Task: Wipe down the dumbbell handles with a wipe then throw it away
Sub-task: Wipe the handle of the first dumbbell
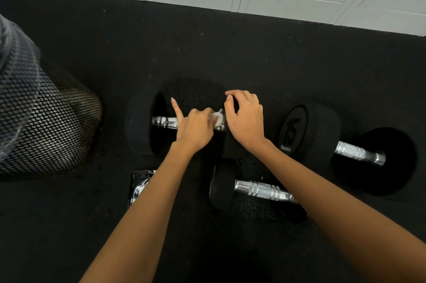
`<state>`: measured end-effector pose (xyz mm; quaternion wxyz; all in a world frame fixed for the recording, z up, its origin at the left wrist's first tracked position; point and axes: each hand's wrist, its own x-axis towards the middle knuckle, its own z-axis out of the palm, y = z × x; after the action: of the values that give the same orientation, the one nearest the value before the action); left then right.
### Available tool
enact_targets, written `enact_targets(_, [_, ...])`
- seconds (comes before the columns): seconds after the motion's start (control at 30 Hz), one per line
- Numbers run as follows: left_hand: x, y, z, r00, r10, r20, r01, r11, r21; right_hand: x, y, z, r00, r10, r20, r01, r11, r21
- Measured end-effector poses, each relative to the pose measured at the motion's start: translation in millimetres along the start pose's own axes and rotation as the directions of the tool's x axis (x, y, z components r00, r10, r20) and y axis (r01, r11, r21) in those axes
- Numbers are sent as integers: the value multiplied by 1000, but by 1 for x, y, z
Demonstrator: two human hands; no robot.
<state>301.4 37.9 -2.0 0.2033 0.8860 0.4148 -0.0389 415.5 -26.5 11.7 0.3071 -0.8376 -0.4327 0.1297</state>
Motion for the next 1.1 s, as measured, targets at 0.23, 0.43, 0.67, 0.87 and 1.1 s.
enact_targets(0.23, [22,6,-7,952,-100,291,70,991,112,0,0,0,1000,4,7,-4,1000,4])
enact_targets(0.43, [20,8,-10,962,-85,260,93,995,-20,0,0,0,1000,7,5,-7,1000,7])
enact_targets(0.67, [-9,2,-3,979,68,-192,-107,973,-204,1,0,0,1000,18,-4,-18,1000,12])
enact_targets(0.87, [-26,-4,16,882,255,-396,-327,937,-123,0,-1,0,1000,26,2,-26,1000,13])
enact_targets(1.1, [-33,-13,20,857,85,-508,-203,962,-182,0,0,-1,1000,24,15,-24,1000,14])
